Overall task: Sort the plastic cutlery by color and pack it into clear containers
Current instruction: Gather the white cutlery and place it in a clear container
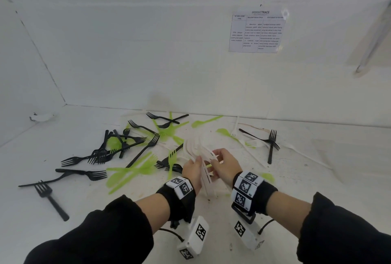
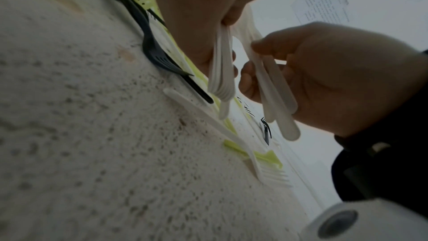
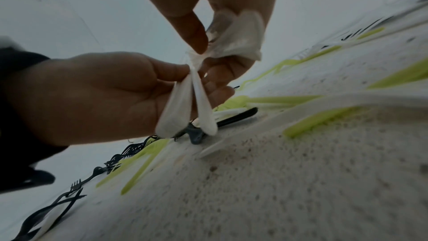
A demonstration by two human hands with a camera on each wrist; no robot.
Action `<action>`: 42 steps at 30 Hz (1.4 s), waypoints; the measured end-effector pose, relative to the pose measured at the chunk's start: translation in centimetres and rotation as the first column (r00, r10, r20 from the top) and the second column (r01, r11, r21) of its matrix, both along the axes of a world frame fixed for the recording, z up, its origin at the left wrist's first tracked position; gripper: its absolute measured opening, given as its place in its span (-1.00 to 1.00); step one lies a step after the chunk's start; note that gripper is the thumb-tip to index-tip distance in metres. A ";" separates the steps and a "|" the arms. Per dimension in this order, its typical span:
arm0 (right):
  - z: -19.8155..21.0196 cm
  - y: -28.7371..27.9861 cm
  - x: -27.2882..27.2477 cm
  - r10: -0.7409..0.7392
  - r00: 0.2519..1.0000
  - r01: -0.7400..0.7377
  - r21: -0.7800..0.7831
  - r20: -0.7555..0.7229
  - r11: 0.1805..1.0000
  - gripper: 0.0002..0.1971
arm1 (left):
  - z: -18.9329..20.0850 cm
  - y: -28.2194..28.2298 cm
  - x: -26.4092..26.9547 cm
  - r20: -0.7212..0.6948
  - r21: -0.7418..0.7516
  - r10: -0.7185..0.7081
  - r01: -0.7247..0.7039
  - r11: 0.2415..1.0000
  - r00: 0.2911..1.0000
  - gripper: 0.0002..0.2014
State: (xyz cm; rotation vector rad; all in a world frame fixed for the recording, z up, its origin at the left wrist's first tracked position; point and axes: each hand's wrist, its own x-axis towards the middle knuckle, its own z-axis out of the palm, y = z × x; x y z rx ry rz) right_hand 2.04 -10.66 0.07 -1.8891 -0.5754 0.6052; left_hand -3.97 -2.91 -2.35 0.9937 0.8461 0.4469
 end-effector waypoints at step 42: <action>-0.4 1.8 -0.1 0.034 0.990 -0.019 -0.110 0.138 0.994 -0.67 | -0.2 1.7 0.4 -0.011 0.093 0.008 -0.007 0.996 1.000 -0.76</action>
